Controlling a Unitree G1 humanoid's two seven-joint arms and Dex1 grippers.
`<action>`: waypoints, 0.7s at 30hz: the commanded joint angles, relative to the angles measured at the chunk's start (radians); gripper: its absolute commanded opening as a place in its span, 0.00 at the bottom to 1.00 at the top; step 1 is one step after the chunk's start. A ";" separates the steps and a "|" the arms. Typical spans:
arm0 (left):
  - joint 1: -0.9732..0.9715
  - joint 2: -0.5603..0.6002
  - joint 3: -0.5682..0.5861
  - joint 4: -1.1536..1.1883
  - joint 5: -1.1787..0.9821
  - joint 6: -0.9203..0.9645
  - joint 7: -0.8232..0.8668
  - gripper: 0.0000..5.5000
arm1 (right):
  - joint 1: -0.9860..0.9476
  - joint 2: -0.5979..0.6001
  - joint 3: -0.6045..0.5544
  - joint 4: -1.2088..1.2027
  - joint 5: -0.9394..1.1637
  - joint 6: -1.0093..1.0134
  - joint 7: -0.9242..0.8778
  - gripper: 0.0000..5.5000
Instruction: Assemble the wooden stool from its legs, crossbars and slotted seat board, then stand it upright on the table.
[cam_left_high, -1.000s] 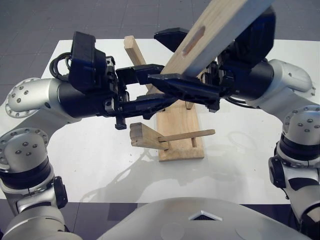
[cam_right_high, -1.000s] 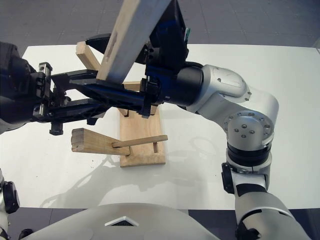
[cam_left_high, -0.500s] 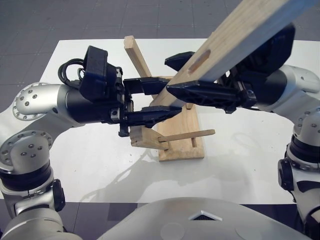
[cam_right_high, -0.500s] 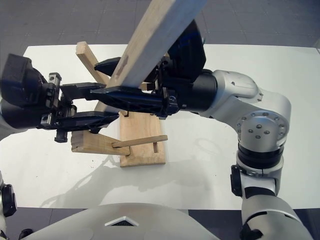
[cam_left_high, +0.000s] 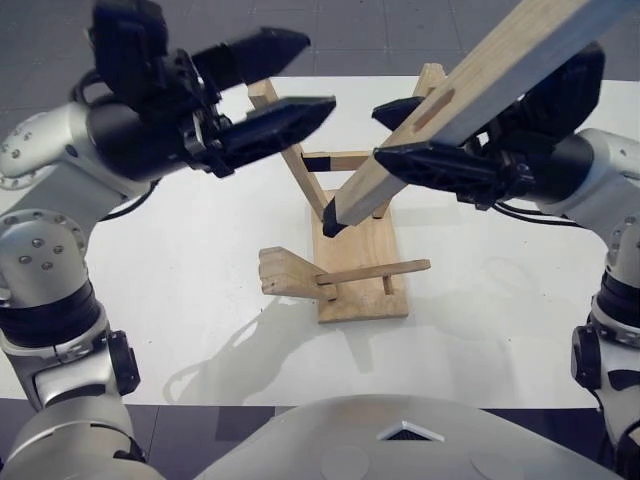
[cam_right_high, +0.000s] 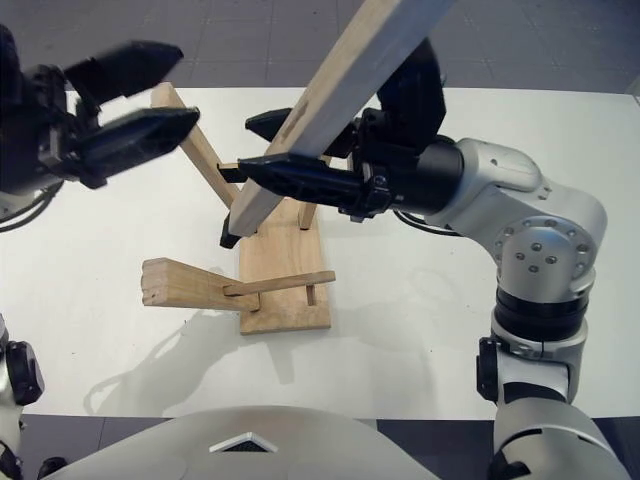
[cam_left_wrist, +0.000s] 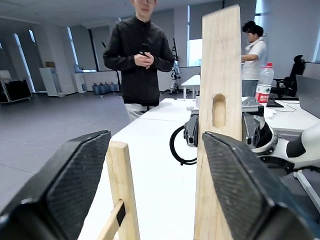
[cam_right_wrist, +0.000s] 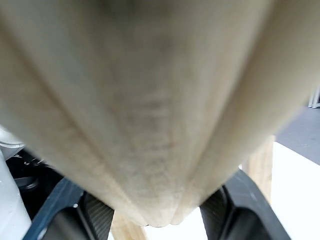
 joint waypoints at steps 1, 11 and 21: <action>0.040 0.048 0.127 0.005 -0.021 -0.007 0.014 0.72 | 0.024 -0.077 -0.103 -0.007 -0.004 -0.010 0.024 0.37; 0.579 0.093 0.351 -0.032 0.181 -0.133 -0.296 0.72 | 0.427 -0.293 -0.400 -0.009 -0.108 -0.065 0.289 0.37; 0.574 0.049 -0.116 0.117 0.745 -0.318 -0.157 0.72 | 0.557 -0.299 -0.178 0.140 -0.453 -0.322 0.544 0.37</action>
